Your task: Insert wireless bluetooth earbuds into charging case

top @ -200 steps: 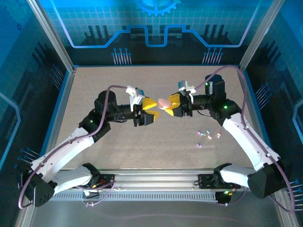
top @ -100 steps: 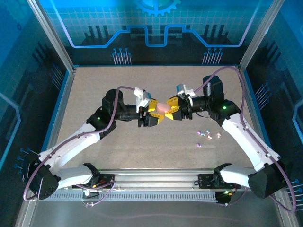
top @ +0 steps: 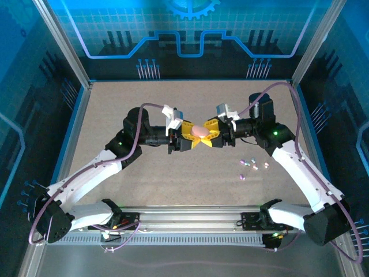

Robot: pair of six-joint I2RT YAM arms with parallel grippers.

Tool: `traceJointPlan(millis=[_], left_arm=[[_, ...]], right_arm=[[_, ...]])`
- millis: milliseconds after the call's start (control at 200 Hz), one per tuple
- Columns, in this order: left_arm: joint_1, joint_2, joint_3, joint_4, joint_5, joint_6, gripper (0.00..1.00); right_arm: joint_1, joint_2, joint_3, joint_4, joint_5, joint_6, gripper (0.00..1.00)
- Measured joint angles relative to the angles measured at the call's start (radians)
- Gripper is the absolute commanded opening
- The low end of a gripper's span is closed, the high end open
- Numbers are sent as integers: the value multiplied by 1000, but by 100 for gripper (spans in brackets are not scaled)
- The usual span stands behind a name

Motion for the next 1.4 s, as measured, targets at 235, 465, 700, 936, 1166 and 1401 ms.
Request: traceJointPlan(millis=[235,465,700,936,1166,1401], left_arm=[[0,3,0,-14,-1,6,22],[-1,5,1,-14,-7,24,21],[0,8,4,-23,-19,36,20],[0,8,5,-61,-27,58,20],[0,8,5,-67,-31,58,21],[-7,8,5,-69,9,57,21]], right_arm=[[1,-6,0,-25,25,-3,41],[2,-24,-3,-25,61,29,46],[2,-24,-3,-23,79,70,49],[-23,-24,-3,-21,68,120,49],[-26,-26,-3,-19,77,141,50],[-38,-32,-3,14,153,155,46]])
